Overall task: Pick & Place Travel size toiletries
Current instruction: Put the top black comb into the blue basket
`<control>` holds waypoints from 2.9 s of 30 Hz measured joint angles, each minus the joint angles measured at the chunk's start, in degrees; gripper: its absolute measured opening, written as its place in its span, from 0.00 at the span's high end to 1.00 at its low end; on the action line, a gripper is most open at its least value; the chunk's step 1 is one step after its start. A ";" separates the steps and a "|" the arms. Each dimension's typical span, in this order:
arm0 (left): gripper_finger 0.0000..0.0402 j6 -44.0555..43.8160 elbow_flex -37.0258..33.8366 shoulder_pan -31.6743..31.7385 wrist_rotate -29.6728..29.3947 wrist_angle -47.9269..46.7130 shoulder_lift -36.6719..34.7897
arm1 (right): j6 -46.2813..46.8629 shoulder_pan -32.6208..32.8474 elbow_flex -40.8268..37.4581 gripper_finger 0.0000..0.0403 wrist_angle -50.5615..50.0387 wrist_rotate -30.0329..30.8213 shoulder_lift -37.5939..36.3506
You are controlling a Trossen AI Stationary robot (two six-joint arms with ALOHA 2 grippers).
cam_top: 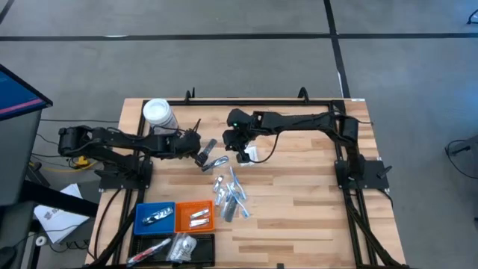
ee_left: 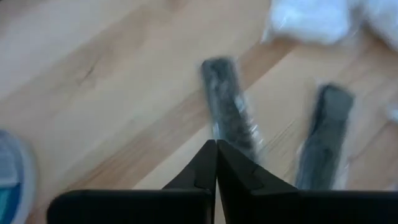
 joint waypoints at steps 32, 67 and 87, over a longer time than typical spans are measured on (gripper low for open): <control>0.99 11.85 2.77 1.13 14.32 17.66 16.27 | 1.56 3.43 4.75 1.00 -22.91 -0.10 -1.36; 1.00 10.20 2.79 0.24 18.17 8.63 11.70 | 9.10 -2.21 -38.32 1.00 19.73 -2.94 -42.75; 1.00 10.16 5.52 -3.05 22.41 -3.26 9.42 | 3.48 1.24 -23.90 0.97 12.26 -2.77 -19.25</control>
